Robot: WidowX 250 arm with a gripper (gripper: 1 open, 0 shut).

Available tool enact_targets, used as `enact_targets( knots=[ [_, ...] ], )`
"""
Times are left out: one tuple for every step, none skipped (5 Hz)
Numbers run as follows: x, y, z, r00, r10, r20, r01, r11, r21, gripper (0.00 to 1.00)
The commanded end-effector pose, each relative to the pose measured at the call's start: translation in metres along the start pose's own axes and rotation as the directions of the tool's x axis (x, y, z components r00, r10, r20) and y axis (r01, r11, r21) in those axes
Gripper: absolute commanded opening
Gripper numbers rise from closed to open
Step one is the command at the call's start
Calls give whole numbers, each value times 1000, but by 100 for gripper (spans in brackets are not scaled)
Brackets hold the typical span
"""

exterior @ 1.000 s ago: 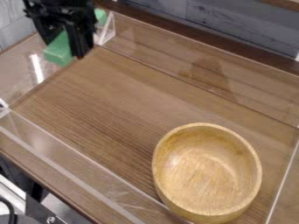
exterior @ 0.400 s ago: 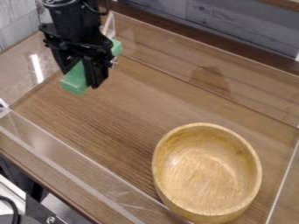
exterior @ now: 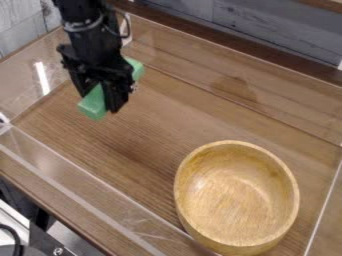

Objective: Remove the green block from inside the brown bowl and put it on the table

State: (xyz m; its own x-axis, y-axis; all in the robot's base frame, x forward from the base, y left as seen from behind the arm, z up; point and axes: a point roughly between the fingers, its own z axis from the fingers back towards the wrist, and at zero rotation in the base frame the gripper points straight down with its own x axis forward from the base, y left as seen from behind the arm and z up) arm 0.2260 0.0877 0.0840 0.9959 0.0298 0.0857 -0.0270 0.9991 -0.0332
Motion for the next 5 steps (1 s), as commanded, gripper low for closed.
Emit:
enact_targets(
  knots=[
    [8,8,-5,999,-4,32,3,1000,21,0],
    [9,13,-16,1000,-6,30,5,1000,24,0],
    [11,17,-26,1000,-3,29,2,1000,24,0],
    [13,19,-27,1000,-2,27,2,1000,22,100],
    [14,19,-26,1000,2,17,-3,1000,11,100]
  ],
)
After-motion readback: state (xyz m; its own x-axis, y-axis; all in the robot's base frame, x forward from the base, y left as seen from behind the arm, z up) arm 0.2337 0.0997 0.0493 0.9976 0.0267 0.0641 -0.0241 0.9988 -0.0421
